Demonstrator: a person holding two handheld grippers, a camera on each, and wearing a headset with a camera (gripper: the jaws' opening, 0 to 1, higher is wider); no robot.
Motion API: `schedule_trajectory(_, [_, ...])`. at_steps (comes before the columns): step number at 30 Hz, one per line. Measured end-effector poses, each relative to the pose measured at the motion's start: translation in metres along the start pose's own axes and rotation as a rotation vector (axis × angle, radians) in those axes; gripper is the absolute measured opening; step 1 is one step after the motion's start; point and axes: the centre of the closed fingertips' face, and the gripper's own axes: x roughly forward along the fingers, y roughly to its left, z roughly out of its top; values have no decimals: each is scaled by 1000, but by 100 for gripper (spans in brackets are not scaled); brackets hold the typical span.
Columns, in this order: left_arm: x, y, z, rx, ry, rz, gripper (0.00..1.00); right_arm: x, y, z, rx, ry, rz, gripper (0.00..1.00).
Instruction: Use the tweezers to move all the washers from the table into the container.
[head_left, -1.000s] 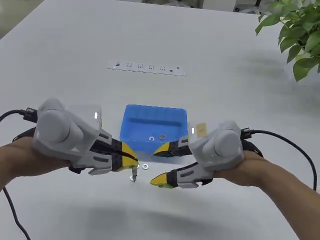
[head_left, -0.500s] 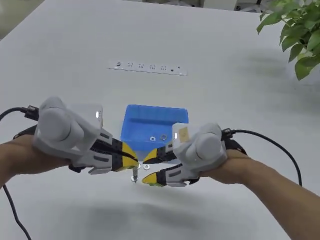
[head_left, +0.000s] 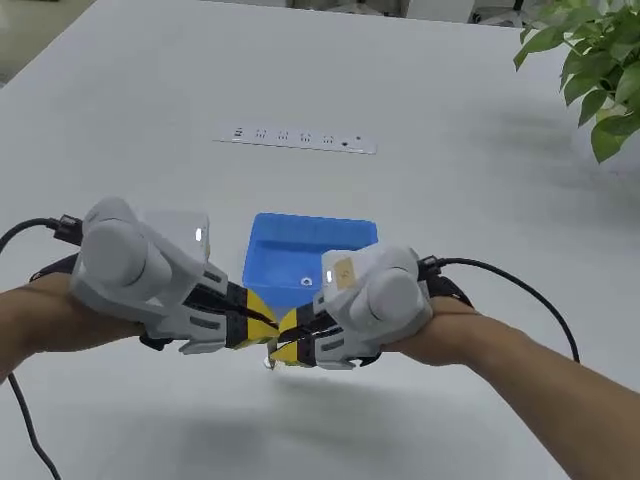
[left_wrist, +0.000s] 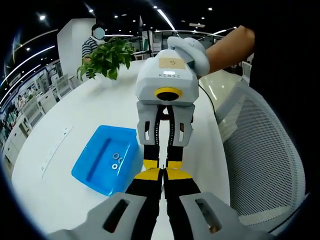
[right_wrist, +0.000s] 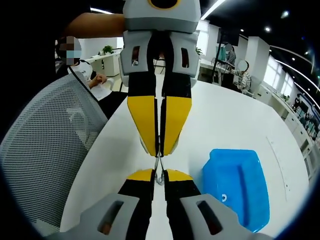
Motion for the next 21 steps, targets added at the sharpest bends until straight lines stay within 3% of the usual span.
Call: schedule_trajectory(21, [-1, 1, -1, -4, 5, 7, 5, 1, 0, 0, 13, 12, 12, 7])
